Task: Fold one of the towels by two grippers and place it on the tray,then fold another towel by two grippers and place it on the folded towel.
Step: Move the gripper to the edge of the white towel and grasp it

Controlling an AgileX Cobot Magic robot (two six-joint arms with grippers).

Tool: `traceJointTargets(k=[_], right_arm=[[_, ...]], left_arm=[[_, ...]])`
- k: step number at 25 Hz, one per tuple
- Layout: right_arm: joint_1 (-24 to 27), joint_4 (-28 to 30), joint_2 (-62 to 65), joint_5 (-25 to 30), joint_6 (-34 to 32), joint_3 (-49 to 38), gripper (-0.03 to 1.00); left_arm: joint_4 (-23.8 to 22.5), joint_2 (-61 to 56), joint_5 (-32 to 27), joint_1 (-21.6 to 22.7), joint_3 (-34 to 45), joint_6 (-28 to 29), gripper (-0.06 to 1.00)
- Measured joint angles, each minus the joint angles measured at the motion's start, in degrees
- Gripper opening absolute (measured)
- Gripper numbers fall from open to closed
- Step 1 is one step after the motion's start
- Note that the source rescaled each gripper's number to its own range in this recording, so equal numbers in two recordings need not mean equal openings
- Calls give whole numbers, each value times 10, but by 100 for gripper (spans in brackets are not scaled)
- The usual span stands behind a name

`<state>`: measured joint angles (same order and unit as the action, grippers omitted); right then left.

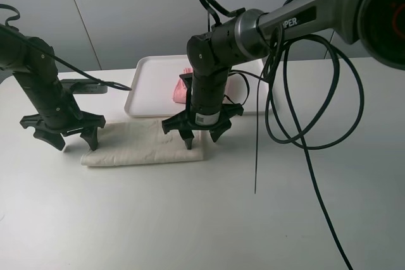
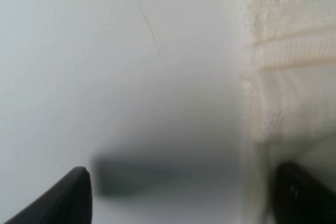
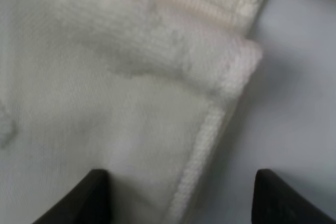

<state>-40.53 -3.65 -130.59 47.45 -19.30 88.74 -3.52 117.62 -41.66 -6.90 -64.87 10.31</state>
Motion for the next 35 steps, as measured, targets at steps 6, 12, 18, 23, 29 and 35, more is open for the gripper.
traceJointTargets(k=[6, 12, 18, 23, 29, 35], right_arm=[[0, -34, 0, -7, 18, 0, 62], [0, -34, 0, -13, 19, 0, 62], [0, -43, 0, -21, 20, 0, 62], [0, -44, -1, -21, 23, 0, 62], [0, -45, -10, -14, 40, 6, 61], [0, -47, -11, -16, 43, 6, 29]], left_arm=[[-1, 0, 0, 0, 0, 0, 96], [-1, 0, 0, 0, 0, 0, 96], [-1, 0, 0, 0, 0, -1, 96], [-1, 0, 0, 0, 0, -1, 96], [-1, 0, 0, 0, 0, -1, 96], [-1, 0, 0, 0, 0, -1, 96]])
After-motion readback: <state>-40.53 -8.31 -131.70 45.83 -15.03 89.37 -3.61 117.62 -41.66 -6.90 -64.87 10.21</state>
